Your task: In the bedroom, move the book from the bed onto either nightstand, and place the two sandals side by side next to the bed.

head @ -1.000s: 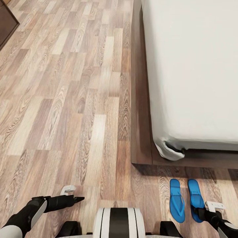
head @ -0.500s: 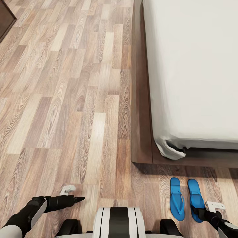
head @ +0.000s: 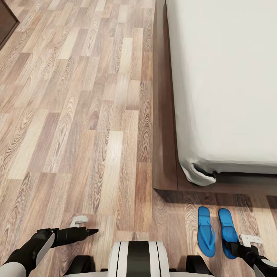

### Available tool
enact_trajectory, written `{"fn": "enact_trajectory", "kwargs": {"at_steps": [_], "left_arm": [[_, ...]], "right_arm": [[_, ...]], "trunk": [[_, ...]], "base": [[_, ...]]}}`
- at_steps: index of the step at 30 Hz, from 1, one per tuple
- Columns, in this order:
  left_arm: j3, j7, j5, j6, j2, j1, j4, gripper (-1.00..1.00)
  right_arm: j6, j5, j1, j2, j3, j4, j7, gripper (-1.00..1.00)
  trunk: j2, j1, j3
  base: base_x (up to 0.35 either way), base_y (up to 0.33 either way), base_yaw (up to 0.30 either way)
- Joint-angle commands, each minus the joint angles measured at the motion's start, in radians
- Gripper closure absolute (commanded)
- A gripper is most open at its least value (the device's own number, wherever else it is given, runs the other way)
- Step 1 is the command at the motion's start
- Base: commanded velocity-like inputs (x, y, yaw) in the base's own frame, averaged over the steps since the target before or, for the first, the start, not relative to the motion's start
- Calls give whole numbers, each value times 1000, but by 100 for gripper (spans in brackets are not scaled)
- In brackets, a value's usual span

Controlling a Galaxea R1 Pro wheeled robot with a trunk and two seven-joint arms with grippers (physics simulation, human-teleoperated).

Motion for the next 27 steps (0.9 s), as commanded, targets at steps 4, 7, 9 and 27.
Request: {"fn": "enact_trajectory", "kwargs": {"at_steps": [4,7,9,27], "left_arm": [[-5,2,10,8,1,0,-1,-100],[-5,2,10,8,1,0,-1,-100],[-5,2,10,8,1,0,-1,-100],[-5,1,10,8,1,0,-1,-100]], "right_arm": [[-3,-8,-1,0,-2,1,7,100],[-3,-8,-1,0,-2,0,7,-100],[-4,-8,-1,0,-2,0,7,-100],[-4,-8,0,0,-3,0,7,-100]], "trunk": [[0,0,0],[0,0,0],[0,0,0],[1,-2,19]], "base": [[0,0,0],[0,0,0],[0,0,0],[0,0,0]]}}
